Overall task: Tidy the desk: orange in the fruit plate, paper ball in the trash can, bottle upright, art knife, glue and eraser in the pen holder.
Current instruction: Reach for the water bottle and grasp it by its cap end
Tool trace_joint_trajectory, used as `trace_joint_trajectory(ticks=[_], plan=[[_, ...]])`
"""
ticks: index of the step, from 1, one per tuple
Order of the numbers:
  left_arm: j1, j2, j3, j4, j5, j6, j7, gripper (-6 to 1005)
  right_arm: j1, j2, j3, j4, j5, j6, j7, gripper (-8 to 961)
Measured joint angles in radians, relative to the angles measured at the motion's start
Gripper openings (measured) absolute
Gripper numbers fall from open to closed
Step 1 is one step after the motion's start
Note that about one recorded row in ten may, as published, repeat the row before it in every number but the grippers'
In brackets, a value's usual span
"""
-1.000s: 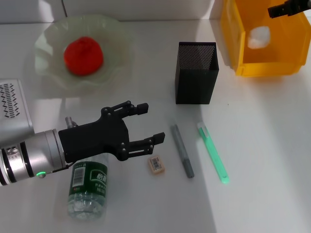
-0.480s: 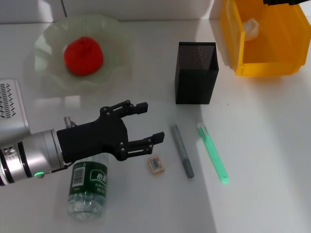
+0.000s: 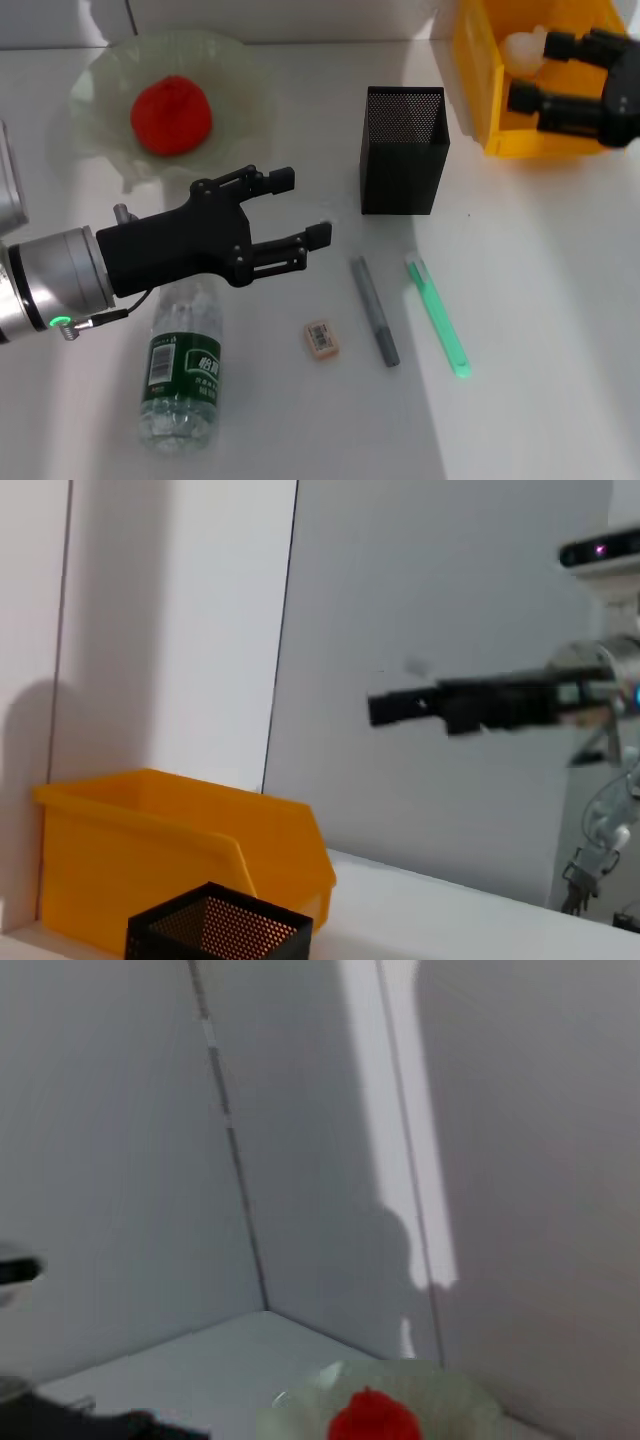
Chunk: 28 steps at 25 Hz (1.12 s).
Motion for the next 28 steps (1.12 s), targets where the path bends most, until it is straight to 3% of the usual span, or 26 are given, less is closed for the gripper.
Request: trace_joint_trajectory(ticks=[3, 6, 8, 9, 14, 15, 18, 28], plan=[[0.023, 0.001, 0.004, 0.085, 0.008, -0.051, -0.138, 808, -0.008, -0.003, 0.001, 0.191, -0.012, -0.117, -0.209, 833], [0.066, 0.002, 0.010, 0.213, 0.075, -0.115, -0.311, 808, -0.007, -0.004, 0.001, 0.260, -0.044, -0.146, -0.295, 833], [0.105, 0.002, 0.011, 0.389, 0.229, -0.172, -0.568, 808, -0.009, -0.005, 0.001, 0.321, -0.093, -0.154, -0.376, 833], [0.105, 0.002, 0.011, 0.389, 0.229, -0.172, -0.568, 808, -0.009, -0.005, 0.001, 0.321, -0.093, -0.154, -0.376, 833], [0.123, 0.002, 0.030, 0.643, 0.586, -0.178, -0.999, 808, -0.008, -0.008, 0.011, 0.376, -0.118, -0.136, -0.400, 834], [0.123, 0.002, 0.030, 0.643, 0.586, -0.178, -0.999, 808, -0.007, -0.008, 0.016, 0.386, -0.119, -0.136, -0.408, 834], [0.100, 0.000, 0.109, 0.816, 0.899, -0.139, -1.334, 808, 0.000, -0.009, 0.040, 0.423, -0.119, -0.138, -0.430, 834], [0.016, -0.004, 0.182, 0.927, 1.215, -0.025, -1.652, 809, 0.004, -0.009, 0.043, 0.445, -0.120, -0.138, -0.431, 833]])
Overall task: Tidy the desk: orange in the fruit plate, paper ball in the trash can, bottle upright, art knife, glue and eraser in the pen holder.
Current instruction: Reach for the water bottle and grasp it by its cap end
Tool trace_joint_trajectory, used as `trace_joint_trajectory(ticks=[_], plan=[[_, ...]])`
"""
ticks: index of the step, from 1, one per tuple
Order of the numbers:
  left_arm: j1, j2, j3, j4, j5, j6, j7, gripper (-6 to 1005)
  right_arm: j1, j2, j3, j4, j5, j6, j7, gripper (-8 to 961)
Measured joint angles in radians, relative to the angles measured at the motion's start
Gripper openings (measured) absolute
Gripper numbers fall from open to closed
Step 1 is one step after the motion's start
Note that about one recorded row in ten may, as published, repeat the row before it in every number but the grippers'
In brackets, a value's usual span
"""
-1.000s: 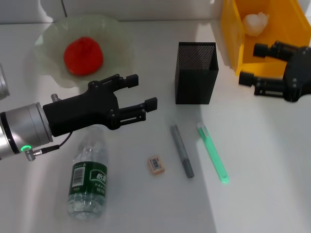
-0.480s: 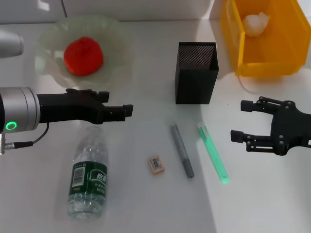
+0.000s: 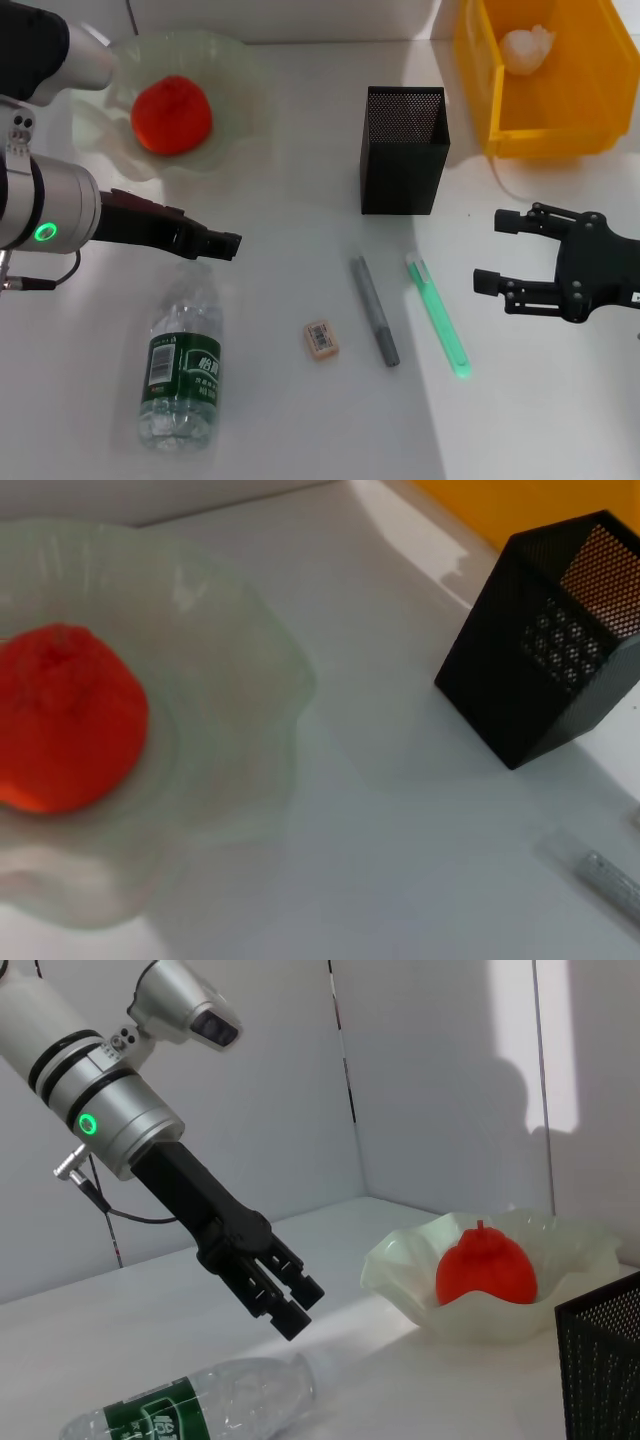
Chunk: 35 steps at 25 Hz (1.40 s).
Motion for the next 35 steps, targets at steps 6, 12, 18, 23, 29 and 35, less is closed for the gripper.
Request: trace_joint_trajectory(ticks=[6, 12, 18, 23, 29, 35], plan=[[-0.034, -0.005, 0.011, -0.015, 0.057, 0.040, -0.049, 808, 0.000, 0.000, -0.004, 0.003, -0.001, -0.001, 0.000, 833], [-0.072, -0.007, 0.011, -0.084, 0.061, 0.042, -0.052, 807, 0.008, 0.001, -0.003, 0.018, -0.015, 0.007, -0.001, 834], [-0.091, -0.006, 0.012, -0.122, 0.069, 0.026, -0.053, 806, 0.010, -0.001, -0.003, 0.032, -0.015, 0.010, -0.001, 835], [-0.101, -0.005, 0.009, -0.158, 0.076, 0.009, -0.053, 805, 0.009, -0.001, -0.006, 0.042, -0.016, 0.010, -0.002, 834], [-0.138, -0.003, 0.005, -0.240, 0.078, -0.012, -0.053, 804, 0.013, -0.002, -0.005, 0.054, -0.016, 0.015, -0.003, 834], [-0.150, -0.004, 0.009, -0.266, 0.087, -0.016, -0.053, 801, 0.012, -0.002, -0.006, 0.057, -0.015, 0.020, -0.004, 833]])
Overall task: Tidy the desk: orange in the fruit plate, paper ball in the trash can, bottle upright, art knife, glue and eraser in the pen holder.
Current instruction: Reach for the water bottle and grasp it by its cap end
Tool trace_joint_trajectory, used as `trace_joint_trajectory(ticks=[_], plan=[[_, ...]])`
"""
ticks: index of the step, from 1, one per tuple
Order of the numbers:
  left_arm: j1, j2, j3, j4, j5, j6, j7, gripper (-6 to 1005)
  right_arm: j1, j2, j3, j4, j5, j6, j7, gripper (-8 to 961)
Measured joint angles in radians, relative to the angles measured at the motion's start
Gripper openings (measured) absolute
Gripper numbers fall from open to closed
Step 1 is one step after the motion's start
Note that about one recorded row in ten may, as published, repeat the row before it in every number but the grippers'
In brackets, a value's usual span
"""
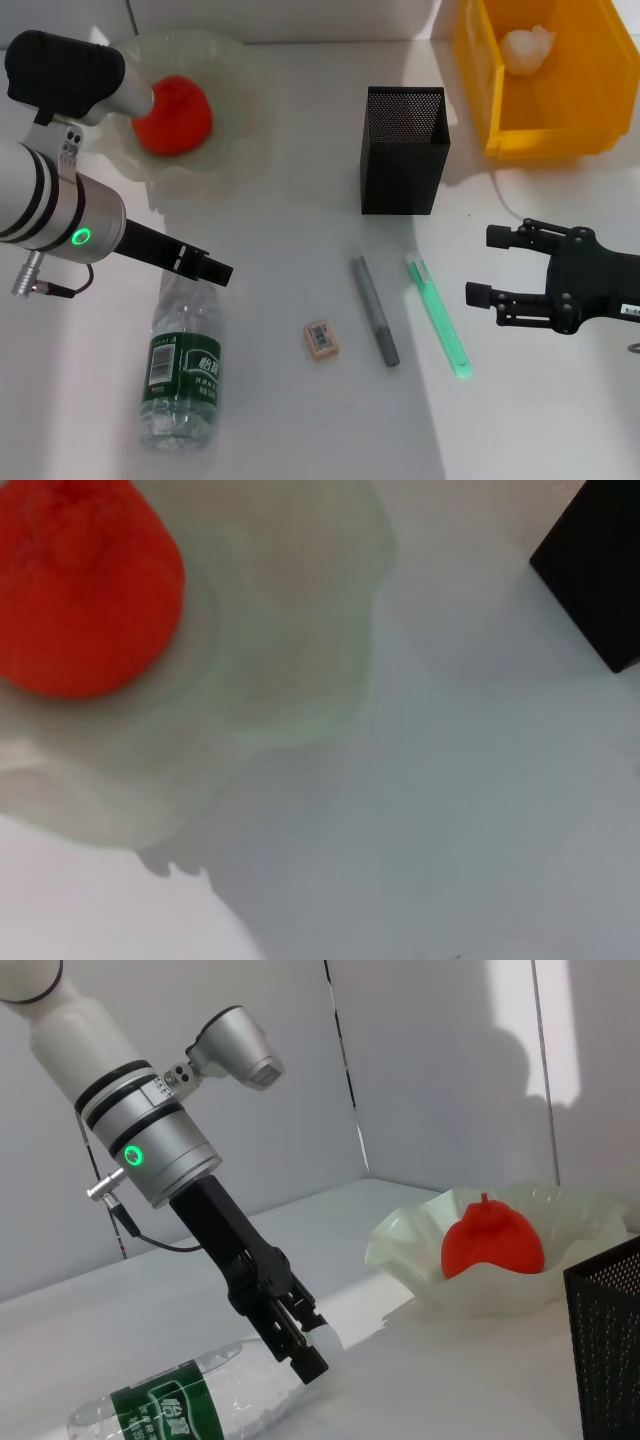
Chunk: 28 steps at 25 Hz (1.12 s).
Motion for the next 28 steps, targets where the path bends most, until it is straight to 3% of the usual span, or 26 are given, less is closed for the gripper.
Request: trace_joint_trajectory(ticks=[12, 20, 28], plan=[[-0.021, 0.000, 0.034, -0.009, 0.057, 0.012, -0.001, 787, 0.004, -0.001, -0.003, 0.003, 0.000, 0.003, 0.000, 832], [-0.031, -0.001, 0.076, 0.006, 0.092, 0.021, 0.000, 598, 0.003, 0.003, 0.002, 0.005, -0.009, 0.002, 0.005, 832], [-0.027, 0.002, 0.094, 0.048, 0.094, 0.032, 0.006, 481, 0.014, -0.001, 0.005, 0.028, -0.010, 0.002, 0.005, 831]])
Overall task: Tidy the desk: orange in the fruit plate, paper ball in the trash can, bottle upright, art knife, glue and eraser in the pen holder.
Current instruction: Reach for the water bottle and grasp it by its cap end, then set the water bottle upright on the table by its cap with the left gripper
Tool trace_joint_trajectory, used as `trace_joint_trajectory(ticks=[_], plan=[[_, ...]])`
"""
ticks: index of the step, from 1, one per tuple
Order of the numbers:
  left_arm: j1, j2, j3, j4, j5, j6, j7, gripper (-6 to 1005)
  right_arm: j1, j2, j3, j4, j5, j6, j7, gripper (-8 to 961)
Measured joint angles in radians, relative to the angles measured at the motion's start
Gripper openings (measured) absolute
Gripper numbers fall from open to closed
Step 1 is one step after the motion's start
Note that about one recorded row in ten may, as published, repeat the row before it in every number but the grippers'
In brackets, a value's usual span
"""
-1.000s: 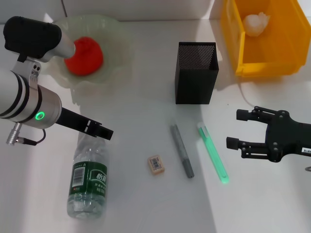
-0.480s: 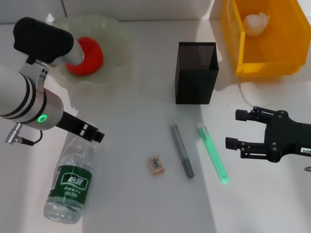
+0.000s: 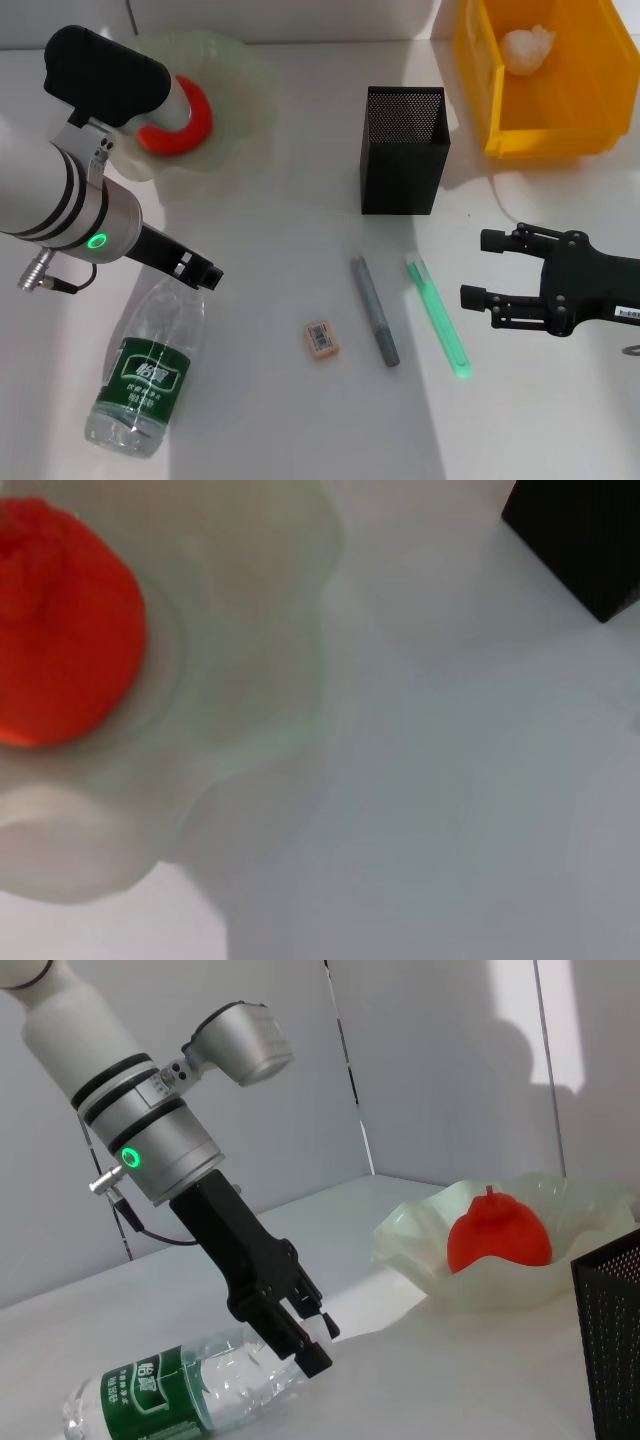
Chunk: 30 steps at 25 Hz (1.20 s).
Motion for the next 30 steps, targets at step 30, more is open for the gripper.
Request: trace_joint_trajectory(ticks=[30], plan=[[0.124, 0.002, -0.061, 0.283, -0.048, -0.099, 0.182, 481, 0.010, -0.003, 0.003, -0.008, 0.004, -0.002, 0.021, 832]])
